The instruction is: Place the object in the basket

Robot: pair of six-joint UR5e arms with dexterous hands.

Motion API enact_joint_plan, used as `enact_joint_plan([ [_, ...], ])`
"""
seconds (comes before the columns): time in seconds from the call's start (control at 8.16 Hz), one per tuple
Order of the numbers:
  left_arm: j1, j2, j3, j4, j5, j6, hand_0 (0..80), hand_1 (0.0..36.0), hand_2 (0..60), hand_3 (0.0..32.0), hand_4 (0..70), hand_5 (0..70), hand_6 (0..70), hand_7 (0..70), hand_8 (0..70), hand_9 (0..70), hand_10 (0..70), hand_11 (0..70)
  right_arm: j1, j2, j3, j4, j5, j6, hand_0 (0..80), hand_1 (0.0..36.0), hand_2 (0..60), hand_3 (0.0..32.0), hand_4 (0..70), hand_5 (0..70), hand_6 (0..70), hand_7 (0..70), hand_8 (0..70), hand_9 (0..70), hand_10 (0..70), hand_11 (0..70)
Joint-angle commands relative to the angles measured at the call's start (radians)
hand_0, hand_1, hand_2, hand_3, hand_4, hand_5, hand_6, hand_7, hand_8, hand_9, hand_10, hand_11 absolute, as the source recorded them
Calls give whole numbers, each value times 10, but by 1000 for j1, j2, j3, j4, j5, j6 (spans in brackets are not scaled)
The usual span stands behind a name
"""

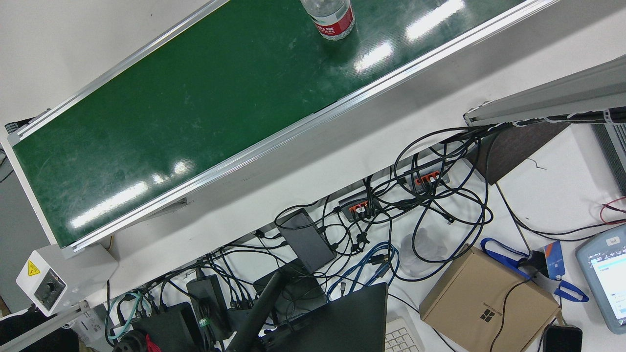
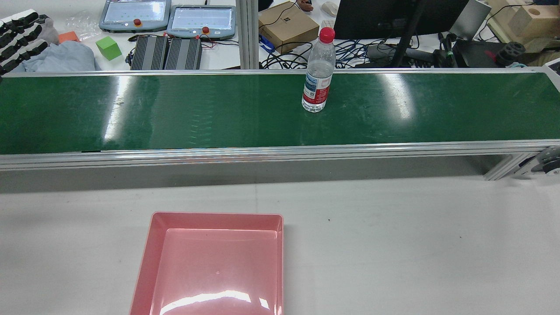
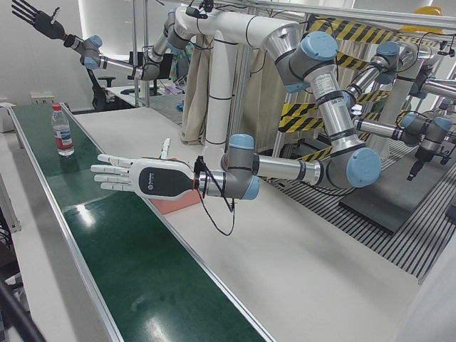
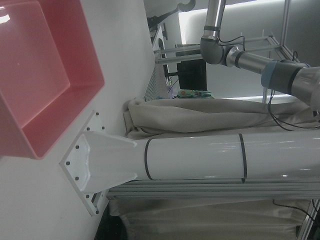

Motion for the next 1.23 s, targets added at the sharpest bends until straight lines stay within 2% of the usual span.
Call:
enact_joint_plan([
  [0.0, 4, 0, 9, 0, -2, -1, 417, 0, 0, 0, 97, 80, 0, 0, 20, 16, 41, 61, 0, 0, 0, 0, 0, 0, 0, 0, 0, 0, 0, 0, 0, 0, 0, 0, 0, 0],
  [0.25, 45, 0, 15, 9, -72, -21, 434, 0, 0, 0, 98, 75, 0, 0, 15, 10, 43, 65, 0, 0, 0, 0, 0, 0, 0, 0, 0, 0, 0, 0, 0, 0, 0, 0, 0, 0],
  [0.49, 96, 0, 19, 12, -104, -21, 437, 0, 0, 0, 113, 67, 4, 0, 19, 8, 52, 78, 0, 0, 0, 0, 0, 0, 0, 0, 0, 0, 0, 0, 0, 0, 0, 0, 0, 0],
  [0.86, 99, -1, 22, 51, -153, -18, 437, 0, 0, 0, 117, 63, 2, 0, 21, 11, 47, 70, 0, 0, 0, 0, 0, 0, 0, 0, 0, 0, 0, 0, 0, 0, 0, 0, 0, 0],
  [1.1, 99, -2, 10, 46, -221, -19, 409, 0, 0, 6, 116, 45, 0, 0, 17, 8, 52, 75, 0, 0, 0, 0, 0, 0, 0, 0, 0, 0, 0, 0, 0, 0, 0, 0, 0, 0],
])
